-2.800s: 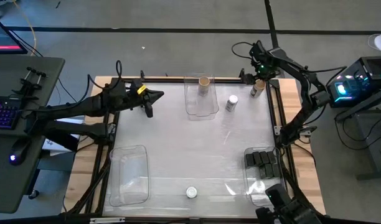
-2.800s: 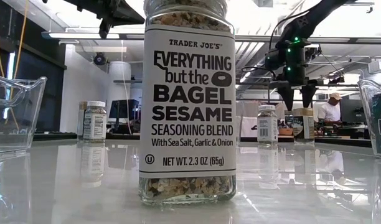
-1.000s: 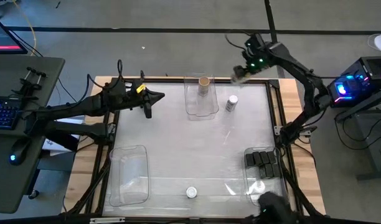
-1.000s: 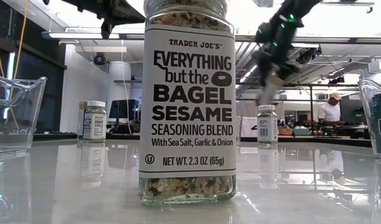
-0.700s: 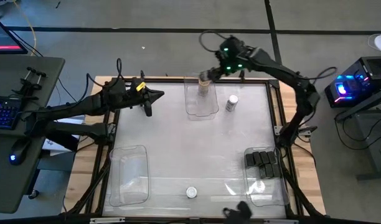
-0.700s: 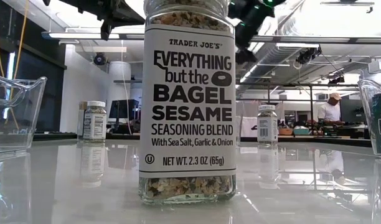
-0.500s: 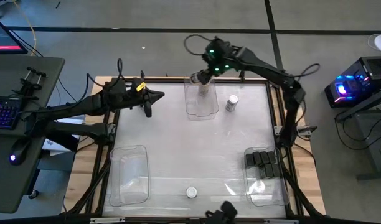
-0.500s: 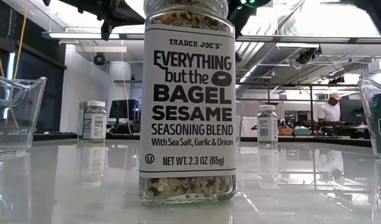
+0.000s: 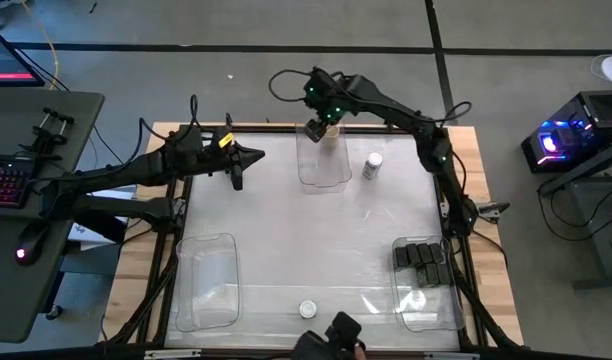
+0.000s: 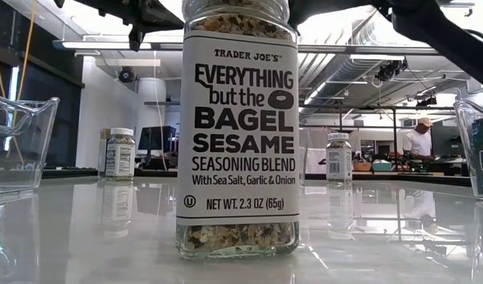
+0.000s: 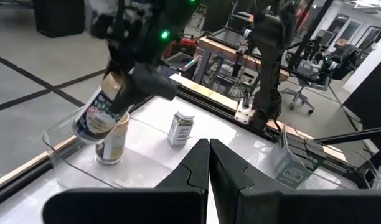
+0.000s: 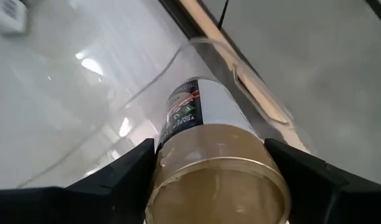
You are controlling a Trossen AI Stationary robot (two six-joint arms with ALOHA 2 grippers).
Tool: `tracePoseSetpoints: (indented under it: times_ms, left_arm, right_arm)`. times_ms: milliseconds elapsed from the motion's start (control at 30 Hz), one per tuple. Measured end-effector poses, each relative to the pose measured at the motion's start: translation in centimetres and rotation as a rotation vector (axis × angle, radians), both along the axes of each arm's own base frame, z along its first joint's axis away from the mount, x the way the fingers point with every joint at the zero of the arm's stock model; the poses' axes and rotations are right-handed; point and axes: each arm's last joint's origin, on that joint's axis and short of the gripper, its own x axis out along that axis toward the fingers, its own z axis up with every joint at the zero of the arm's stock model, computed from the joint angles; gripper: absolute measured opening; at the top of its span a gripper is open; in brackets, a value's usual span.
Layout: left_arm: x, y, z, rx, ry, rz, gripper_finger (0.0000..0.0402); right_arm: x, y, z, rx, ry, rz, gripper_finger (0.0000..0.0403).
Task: Sort spices by type
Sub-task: Put the gold spice bottle into the top transparent bin
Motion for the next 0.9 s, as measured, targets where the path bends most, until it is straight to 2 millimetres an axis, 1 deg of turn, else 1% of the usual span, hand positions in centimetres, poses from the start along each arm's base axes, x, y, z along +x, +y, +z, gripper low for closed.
tracePoseSetpoints:
  times_ms: [100,400,500,633,800,900]
  left_arm:
    - [0.0,0.0,-0.1,-0.001,0.008,0.0,0.0]
    - [0.0,0.0,-0.2,0.002,0.025,-0.002,0.0]
    - [0.0,0.0,-0.2,0.021,0.03,-0.006,0.0]
    - [0.0,0.0,-0.2,0.025,0.032,-0.007,0.0]
    - [0.0,0.0,-0.2,0.025,0.032,-0.007,0.0]
    - [0.0,0.0,-0.2,0.025,0.032,-0.007,0.0]
  right_arm:
    - [0.1,-0.1,-0.7,0.0,0.037,0.013,0.0271]
    - [-0.1,-0.1,-0.7,-0.025,0.07,0.002,0.0271]
    - [0.2,0.1,-1.1,-0.009,0.064,0.011,0.0271]
    - [0.8,0.6,-1.5,-0.002,0.067,0.037,0.0271]
    - [1.4,1.8,-1.6,-0.017,0.091,0.139,0.0279]
    - [1.3,2.8,-1.8,0.001,0.152,0.196,0.0276]
